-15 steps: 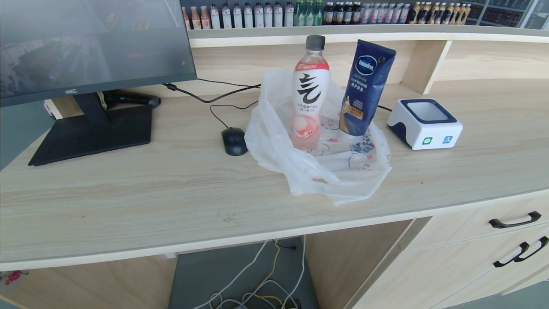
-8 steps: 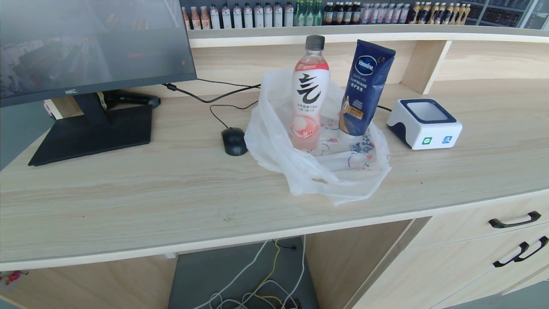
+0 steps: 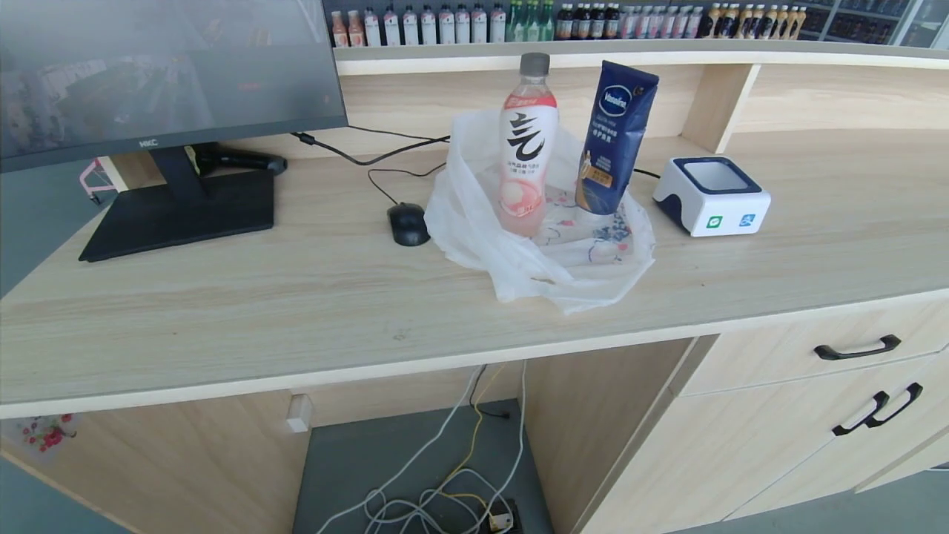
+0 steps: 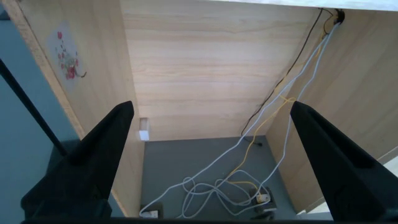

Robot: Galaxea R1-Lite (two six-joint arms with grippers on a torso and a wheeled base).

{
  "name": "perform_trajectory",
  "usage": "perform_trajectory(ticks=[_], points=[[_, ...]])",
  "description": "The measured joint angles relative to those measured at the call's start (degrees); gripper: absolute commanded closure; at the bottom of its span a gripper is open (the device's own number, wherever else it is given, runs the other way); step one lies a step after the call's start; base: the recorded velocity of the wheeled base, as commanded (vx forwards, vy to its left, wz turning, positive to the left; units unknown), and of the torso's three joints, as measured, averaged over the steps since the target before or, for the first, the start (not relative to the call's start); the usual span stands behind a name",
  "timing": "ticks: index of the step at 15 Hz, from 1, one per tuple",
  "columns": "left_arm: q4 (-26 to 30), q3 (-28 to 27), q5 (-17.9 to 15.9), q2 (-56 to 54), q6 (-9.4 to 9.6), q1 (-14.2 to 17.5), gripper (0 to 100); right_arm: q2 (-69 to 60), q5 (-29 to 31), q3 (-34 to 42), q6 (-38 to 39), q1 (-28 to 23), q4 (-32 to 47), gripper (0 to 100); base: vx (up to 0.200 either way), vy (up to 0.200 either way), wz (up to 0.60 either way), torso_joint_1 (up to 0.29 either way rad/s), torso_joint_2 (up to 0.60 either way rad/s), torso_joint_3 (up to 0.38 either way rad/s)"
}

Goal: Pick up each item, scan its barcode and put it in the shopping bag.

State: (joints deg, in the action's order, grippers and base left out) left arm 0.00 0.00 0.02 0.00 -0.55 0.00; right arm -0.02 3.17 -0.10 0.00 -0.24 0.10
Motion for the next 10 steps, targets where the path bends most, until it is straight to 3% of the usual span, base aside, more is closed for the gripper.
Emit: perform_trajectory(ticks=[10], points=[[0.0,0.0,0.0,0.0,-0.05,0.0,0,0.0,0.0,0.0,0.0,0.0,0.0,0,0.0,0.0,0.0,0.0,0.0,0.0]])
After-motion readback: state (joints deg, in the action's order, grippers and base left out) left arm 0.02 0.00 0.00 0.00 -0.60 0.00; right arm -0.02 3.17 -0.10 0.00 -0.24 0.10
